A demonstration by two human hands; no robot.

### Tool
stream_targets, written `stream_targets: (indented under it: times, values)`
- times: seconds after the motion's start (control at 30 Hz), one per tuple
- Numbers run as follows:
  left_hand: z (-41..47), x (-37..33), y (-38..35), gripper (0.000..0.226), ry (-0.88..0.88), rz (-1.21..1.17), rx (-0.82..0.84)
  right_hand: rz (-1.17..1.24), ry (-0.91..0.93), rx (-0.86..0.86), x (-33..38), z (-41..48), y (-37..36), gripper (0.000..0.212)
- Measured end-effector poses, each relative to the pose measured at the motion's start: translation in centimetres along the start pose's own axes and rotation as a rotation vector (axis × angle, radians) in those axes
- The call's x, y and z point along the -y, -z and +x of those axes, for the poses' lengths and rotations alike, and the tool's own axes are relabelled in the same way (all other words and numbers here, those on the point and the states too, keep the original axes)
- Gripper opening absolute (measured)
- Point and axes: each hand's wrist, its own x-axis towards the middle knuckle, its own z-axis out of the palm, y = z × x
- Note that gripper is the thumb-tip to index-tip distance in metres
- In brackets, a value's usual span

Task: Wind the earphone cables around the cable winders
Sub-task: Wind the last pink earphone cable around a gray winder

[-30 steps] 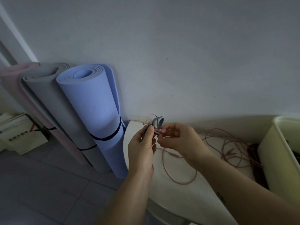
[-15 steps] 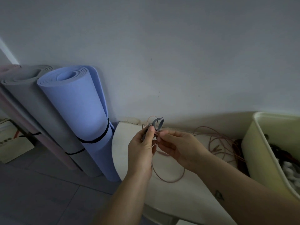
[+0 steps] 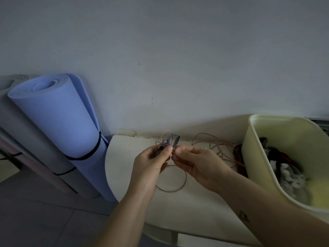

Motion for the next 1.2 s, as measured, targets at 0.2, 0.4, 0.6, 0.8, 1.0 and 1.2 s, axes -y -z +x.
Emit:
stream_targets:
  times: [0.2, 0.4, 0.6, 0.8, 1.0, 1.2]
  values:
    - [0.4, -0.1, 0.6, 0.008, -0.019, 0.018, 0.011, -0.038, 0.007, 0.059, 0.3, 0.6, 0.0, 0.007]
    - [1.3, 0.1, 0.8, 0.012, 0.038, -0.058, 0.015, -0.042, -0.019, 0.068, 0.4, 1.2, -0.3, 0.008]
    - [1.3, 0.1, -0.1, 0.009, 0.202, -0.326, 0.028, -0.013, -0.019, 0.054, 0.4, 1.2, -0.2, 0.016]
    - [1.0, 0.1, -0.2, 0.017, 0.287, -0.424, 0.011, -0.123, 0.05, 0.024, 0.4, 1.1, -0.5, 0.012]
    - [1.0, -0.4, 0.3, 0.008, 0.182, -0.212, 0.008, -0.106, 0.054, 0.017, 0.2, 0.9, -0.6, 0.004]
    - [0.6, -0.4, 0.3, 0.009, 0.173, -0.166, 0.002, -0.095, 0.02, 0.028, 0.2, 0.8, -0.5, 0.003]
